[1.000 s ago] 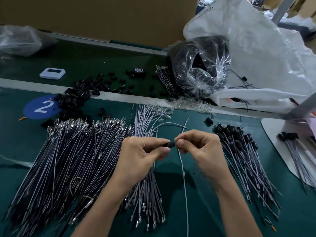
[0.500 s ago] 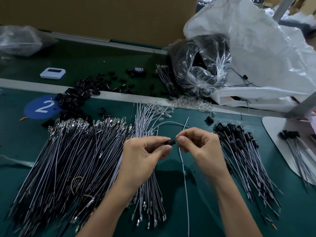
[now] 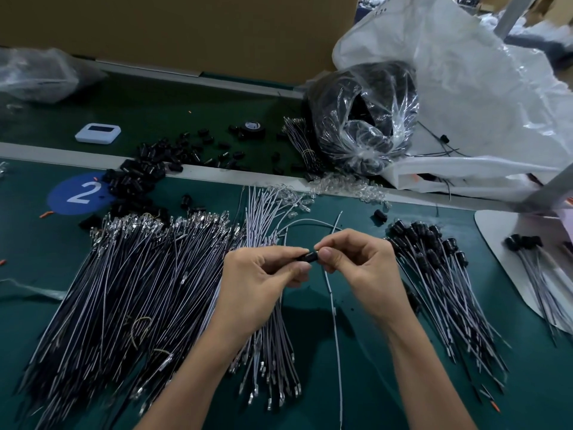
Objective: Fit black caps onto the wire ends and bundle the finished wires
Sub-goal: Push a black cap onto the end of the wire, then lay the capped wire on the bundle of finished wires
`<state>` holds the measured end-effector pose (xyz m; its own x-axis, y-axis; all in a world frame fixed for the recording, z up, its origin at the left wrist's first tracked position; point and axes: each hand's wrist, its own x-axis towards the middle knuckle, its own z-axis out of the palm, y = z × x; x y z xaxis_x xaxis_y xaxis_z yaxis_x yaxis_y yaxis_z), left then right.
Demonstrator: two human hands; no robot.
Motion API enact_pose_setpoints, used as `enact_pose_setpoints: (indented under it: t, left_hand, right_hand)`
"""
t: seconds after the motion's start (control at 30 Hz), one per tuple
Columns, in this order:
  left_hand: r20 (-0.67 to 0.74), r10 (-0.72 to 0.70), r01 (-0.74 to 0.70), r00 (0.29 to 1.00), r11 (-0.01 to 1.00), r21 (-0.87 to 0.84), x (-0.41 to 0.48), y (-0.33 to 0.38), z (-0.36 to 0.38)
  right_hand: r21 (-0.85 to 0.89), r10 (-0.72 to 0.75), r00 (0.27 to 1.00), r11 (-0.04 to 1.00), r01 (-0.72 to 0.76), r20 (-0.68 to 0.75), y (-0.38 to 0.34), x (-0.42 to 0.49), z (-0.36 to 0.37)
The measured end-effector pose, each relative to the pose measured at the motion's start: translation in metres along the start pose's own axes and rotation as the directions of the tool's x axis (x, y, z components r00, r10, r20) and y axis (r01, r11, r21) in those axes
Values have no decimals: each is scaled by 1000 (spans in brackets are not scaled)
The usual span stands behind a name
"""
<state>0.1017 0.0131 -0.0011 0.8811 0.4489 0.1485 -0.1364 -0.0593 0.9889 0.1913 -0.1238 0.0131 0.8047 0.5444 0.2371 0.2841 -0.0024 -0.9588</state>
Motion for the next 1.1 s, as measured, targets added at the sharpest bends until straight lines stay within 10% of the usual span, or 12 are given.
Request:
enact_pose_setpoints:
  t: [1.1]
  left_hand:
    - [273, -143, 148, 951, 989, 0, -53, 62, -10]
  right_hand:
    - [280, 58, 997, 959, -43, -44, -68, -64, -69]
